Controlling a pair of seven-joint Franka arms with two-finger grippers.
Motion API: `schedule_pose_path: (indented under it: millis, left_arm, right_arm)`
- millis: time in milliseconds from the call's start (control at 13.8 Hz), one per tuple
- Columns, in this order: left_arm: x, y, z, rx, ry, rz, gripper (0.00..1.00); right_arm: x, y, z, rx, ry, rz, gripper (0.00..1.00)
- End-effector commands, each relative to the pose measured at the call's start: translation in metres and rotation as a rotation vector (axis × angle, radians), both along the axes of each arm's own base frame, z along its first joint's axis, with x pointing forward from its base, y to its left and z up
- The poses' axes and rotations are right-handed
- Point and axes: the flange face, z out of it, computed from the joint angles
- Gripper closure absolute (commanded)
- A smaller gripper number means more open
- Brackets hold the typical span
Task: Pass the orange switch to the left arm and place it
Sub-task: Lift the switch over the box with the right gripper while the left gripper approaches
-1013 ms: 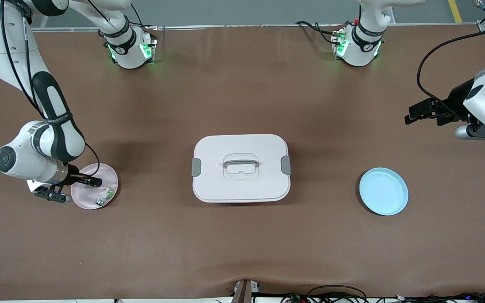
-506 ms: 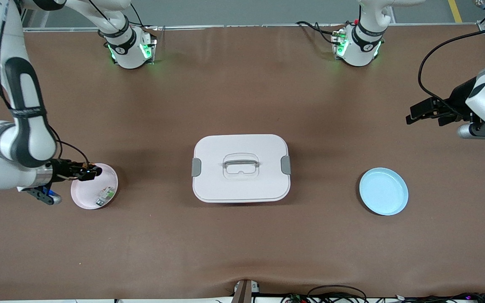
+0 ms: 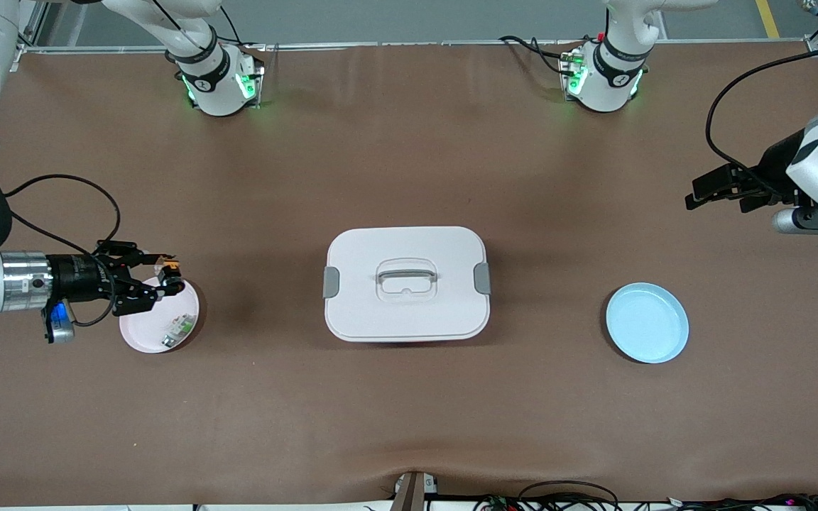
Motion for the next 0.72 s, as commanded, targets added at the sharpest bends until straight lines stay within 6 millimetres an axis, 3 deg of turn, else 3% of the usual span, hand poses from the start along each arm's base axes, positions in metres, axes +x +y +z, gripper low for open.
schedule_pose_path:
  millis: [0,217,651]
  left_arm:
    - [-0.001,-0.002,0.004,0.017,0.002,-0.006,0.00]
    - [0.001,-0.009,-0.003,-0.003,0.022,-0.020,0.00]
    - [0.003,-0.031,0.001,-0.355,0.057,0.033,0.00]
  right_arm:
    - [0.003,0.043,0.026,0.044,0.102,-0.105,1.00]
    - [0.004,0.100,0.050,0.054,0.202,-0.179,1.00]
    - [-0.008,0.207,0.092,0.044,0.249,-0.269,1.00]
